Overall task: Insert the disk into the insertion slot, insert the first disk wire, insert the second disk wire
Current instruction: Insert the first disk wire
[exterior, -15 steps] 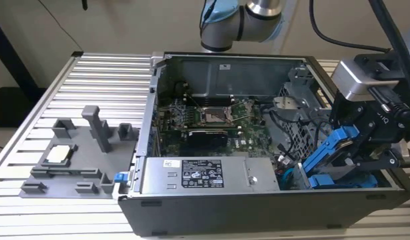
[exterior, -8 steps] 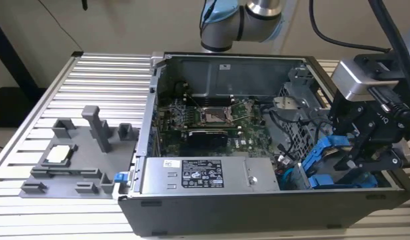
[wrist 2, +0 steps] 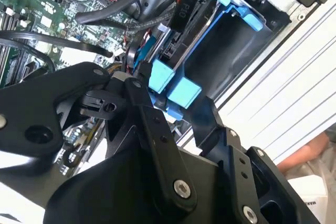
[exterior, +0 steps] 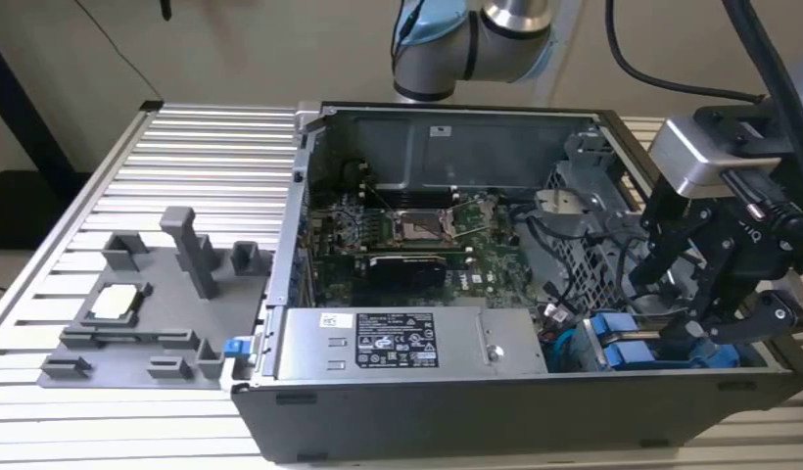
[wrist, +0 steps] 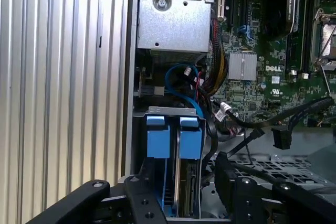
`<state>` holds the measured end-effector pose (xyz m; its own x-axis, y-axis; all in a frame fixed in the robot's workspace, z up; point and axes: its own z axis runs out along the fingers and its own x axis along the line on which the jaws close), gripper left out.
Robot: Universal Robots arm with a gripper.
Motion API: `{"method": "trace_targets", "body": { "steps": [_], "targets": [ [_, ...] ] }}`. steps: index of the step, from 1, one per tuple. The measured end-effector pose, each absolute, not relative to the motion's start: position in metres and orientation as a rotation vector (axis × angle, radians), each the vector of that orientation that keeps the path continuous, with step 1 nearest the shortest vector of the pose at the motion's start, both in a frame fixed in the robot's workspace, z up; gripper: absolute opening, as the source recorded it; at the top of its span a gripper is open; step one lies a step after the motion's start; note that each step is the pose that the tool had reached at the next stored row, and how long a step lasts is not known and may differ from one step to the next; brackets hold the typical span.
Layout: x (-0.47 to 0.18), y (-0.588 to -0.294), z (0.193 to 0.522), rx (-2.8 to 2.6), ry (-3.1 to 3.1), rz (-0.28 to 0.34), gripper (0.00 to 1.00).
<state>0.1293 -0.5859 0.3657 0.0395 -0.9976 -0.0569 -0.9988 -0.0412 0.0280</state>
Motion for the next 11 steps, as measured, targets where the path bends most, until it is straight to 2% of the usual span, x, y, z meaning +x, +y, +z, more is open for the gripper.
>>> {"method": "trace_targets", "body": {
  "steps": [11],
  "targets": [
    [0.129,-0.586,0.38,-2.251,2.162,0.094,0.58]
  ]
}}
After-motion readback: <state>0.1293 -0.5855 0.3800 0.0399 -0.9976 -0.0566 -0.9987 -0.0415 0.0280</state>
